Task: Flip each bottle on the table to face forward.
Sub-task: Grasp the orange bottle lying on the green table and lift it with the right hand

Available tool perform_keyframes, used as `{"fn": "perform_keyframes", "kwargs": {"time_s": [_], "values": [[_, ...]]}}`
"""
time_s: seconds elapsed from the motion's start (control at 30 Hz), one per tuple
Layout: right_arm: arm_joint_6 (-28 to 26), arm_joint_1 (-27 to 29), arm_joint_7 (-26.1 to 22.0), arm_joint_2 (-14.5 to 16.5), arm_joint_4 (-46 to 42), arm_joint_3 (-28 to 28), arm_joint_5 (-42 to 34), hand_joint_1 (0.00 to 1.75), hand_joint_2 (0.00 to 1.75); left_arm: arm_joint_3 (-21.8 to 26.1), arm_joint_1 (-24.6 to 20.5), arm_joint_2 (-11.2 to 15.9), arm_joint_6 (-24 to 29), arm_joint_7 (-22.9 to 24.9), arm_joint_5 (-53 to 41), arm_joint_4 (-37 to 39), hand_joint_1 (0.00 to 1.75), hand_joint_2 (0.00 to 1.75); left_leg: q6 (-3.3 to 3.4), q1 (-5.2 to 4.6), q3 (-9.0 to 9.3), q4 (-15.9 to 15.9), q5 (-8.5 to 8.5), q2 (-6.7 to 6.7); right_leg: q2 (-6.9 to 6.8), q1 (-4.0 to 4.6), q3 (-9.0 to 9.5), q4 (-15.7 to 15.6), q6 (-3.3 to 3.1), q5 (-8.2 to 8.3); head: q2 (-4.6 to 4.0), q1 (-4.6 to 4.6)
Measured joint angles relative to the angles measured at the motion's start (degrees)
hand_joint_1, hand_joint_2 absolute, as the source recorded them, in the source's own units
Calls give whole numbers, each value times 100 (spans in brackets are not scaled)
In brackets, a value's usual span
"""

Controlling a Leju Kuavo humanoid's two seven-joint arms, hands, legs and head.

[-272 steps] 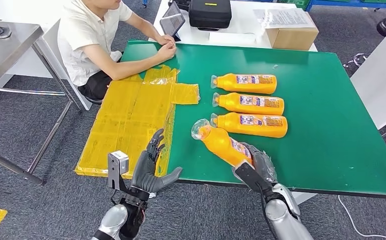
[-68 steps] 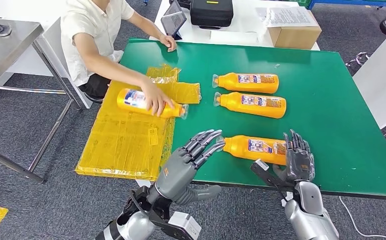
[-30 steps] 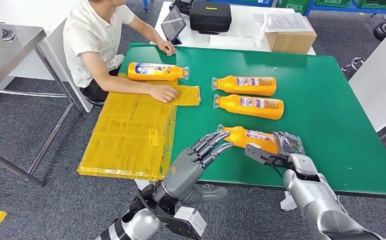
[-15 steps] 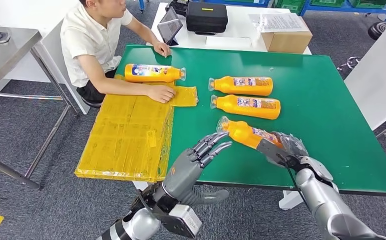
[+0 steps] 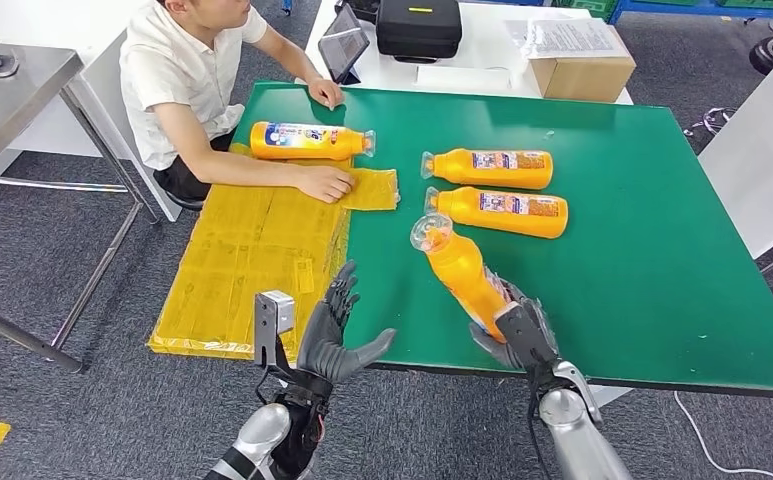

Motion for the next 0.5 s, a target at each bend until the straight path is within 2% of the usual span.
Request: {"fn": "perform_keyframes", "kwargs": {"time_s": [0.1, 0.2, 0.37, 0.5], "values": [[-294, 95, -148, 168, -428, 307, -224, 175, 175, 33, 4, 0, -280, 220, 640, 104, 0, 175, 1, -1, -23, 0, 1, -2, -3, -1, -23, 0, 0, 0, 0, 0], [-513, 104, -178, 311, -674, 696, -310, 175, 175, 34, -5, 0, -463, 245, 1000, 136, 0, 175, 1, -1, -34, 0, 1, -2, -3, -1, -36, 0, 0, 0, 0, 1], [-478, 100, -178, 454, -745, 1327, -395, 175, 175, -22, -35, 0, -586, 141, 1080, 52, 0, 175, 1, -1, -48, 0, 1, -4, -6, -1, -50, 0, 0, -1, 0, 0], [-249, 90, -169, 488, -730, 1701, -387, 175, 175, -91, -106, -7, -646, 9, 969, 25, 0, 175, 1, -1, -51, 0, 1, -5, -6, -1, -51, 0, 0, -1, 0, 2]]}}
